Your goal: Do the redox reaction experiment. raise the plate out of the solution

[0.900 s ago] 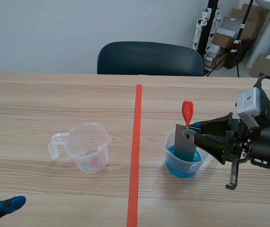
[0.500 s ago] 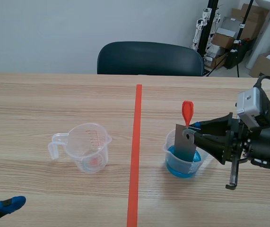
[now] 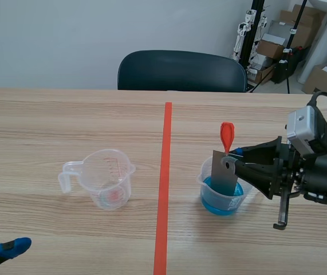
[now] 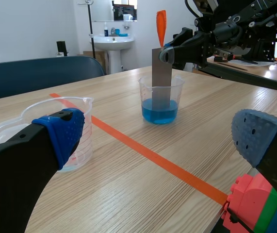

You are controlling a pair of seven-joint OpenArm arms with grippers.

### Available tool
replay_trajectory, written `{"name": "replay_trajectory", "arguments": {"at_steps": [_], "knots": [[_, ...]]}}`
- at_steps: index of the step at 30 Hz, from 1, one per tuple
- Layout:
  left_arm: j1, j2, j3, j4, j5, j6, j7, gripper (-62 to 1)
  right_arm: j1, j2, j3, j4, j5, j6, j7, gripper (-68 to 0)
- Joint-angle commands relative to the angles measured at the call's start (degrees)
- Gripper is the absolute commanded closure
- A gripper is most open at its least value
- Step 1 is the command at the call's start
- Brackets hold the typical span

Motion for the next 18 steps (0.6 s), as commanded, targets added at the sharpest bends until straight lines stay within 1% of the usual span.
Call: {"name": "replay_trajectory", "arguments": {"at_steps": [1, 10, 15, 18], "knots": [[0.46, 0.13, 0.24, 0.28, -0.37, -0.13, -1.79, -62.3, 0.37, 0.31, 0.39, 0.46, 0.42, 0.2, 0.22, -0.6], [0.46, 0.13, 0.24, 0.28, -0.39, -0.13, -1.79, -62.3, 0.37, 0.33, 0.39, 0.46, 0.46, 0.22, 0.26, -0.6], [0.48, 0.09, 0.24, 0.28, -0.39, -0.13, -1.79, -62.3, 0.37, 0.35, 0.39, 0.46, 3.41, 0.26, 0.46, -0.6], [0.66, -0.26, 0.24, 0.28, -0.48, -0.11, -1.77, -62.3, 0.39, 0.35, 0.39, 0.48, 3.65, 0.5, 0.42, -0.6]]}}
